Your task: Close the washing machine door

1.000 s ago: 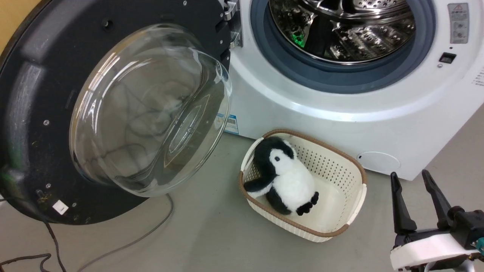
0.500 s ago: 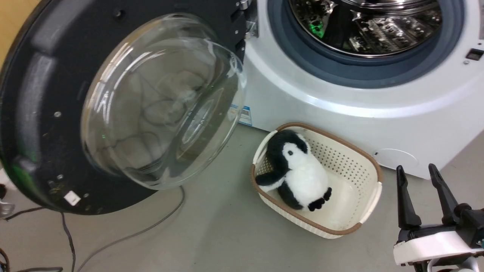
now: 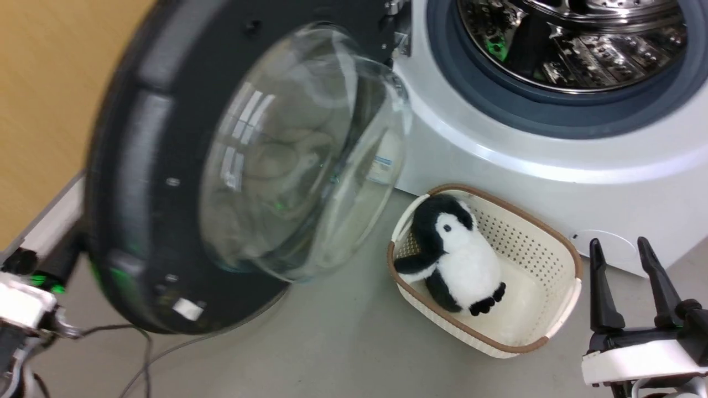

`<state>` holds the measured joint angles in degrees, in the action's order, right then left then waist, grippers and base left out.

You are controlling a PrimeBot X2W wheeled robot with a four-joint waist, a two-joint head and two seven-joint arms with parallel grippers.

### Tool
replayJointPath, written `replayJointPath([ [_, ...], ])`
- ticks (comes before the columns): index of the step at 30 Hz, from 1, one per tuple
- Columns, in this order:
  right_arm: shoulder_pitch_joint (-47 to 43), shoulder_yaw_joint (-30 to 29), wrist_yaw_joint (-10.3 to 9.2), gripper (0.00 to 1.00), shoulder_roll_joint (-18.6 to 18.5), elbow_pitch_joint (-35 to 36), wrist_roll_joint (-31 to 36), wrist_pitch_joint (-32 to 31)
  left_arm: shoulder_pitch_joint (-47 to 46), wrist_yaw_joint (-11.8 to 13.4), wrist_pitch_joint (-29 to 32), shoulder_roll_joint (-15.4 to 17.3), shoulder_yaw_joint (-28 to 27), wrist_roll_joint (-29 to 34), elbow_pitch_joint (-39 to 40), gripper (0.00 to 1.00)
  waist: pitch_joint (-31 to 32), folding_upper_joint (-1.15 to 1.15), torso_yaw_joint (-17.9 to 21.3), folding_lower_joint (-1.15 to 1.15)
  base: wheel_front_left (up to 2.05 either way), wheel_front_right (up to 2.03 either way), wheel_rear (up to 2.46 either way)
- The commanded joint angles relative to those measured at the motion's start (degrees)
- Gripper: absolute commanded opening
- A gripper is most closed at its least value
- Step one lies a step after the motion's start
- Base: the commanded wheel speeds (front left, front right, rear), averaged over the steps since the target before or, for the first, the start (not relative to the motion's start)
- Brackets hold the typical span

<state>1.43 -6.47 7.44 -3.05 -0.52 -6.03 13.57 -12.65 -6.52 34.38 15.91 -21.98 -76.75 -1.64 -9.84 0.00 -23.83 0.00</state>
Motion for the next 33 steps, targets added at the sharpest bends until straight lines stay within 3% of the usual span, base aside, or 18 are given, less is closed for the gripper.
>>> replayJointPath([
  [1,0.5,-0.5,0.04,1.00,0.2,0.1,-0.8,0.7,1.8,-0.6,2.0,-0.5,2.2,-2.4,3.1,0.00,0.2,0.00,-0.8,0.00,0.00,0.00,0.00],
  [9,0.5,-0.8,0.05,1.00,0.2,0.1,-1.2,1.4,5.2,-1.0,4.5,-1.5,11.9,-5.4,14.1,0.00,0.7,0.00,-2.0,0.00,0.00,0.00,0.00],
  [16,0.1,0.1,0.05,1.00,0.2,-0.1,-1.1,1.4,5.2,-1.0,3.6,-1.6,22.5,-4.2,20.3,0.00,1.8,0.00,0.2,0.00,0.00,0.00,0.00],
  [17,0.1,0.4,0.05,1.00,0.2,-0.1,-1.0,1.4,4.5,-1.0,0.6,-1.3,26.5,-1.1,21.1,0.00,2.2,0.00,1.7,0.00,0.00,0.00,0.00],
  [23,0.5,0.8,0.05,1.00,0.2,-0.2,-1.2,1.4,1.8,-1.0,-5.7,-1.8,36.6,1.9,19.8,0.00,2.6,0.00,5.3,0.00,0.00,0.00,0.00],
  [33,1.4,1.2,0.05,1.00,0.2,-0.5,-1.6,1.4,-4.2,-1.0,-18.1,-2.3,50.3,2.4,10.8,0.00,1.6,0.00,12.6,0.00,0.00,0.00,0.00],
])
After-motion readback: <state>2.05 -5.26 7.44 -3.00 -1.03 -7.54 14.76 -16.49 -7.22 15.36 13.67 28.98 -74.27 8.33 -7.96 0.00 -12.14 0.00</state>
